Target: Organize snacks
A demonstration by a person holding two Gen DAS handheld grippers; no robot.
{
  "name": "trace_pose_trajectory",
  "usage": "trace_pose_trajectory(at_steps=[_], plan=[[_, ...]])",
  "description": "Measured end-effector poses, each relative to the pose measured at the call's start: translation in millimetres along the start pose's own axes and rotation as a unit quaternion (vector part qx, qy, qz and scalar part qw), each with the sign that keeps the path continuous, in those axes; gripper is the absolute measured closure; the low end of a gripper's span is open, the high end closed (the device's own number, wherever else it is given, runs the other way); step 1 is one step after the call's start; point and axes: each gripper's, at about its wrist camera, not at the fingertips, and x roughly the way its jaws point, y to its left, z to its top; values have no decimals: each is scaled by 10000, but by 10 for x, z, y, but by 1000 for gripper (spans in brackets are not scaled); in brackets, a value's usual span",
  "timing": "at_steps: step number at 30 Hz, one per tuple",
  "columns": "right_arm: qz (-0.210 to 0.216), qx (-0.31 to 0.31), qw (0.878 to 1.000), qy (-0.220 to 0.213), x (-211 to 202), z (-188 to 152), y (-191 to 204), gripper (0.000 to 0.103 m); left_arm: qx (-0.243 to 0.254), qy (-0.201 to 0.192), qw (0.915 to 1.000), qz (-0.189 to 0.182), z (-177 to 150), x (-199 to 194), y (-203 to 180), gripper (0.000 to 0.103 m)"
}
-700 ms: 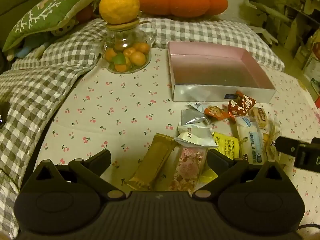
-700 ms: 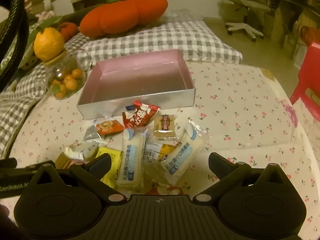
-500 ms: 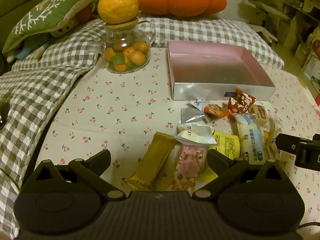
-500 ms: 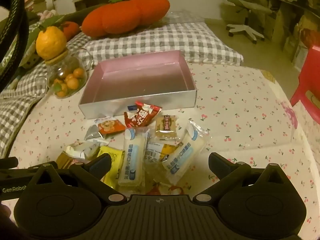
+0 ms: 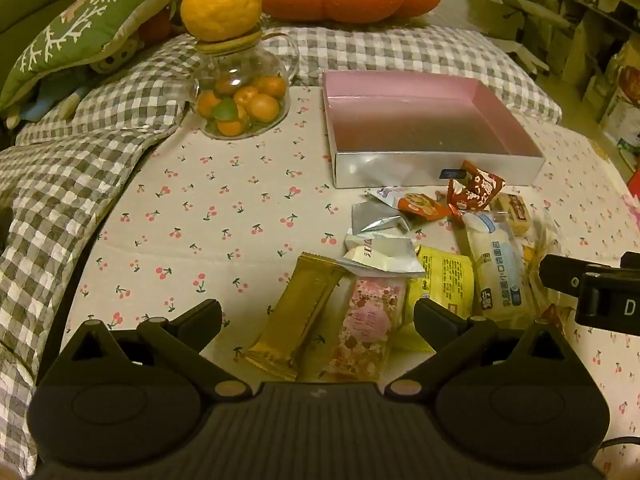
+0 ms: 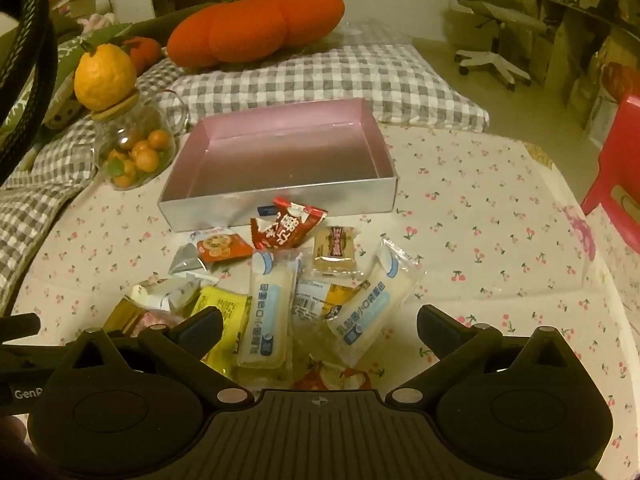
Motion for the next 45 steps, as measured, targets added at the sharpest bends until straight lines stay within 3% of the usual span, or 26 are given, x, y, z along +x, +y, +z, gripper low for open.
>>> trace_pose_trajectory(at_steps=[45], plan=[[63, 76, 9997, 206, 64, -26, 17, 0, -3, 22, 10000, 0, -37, 11, -20, 1]])
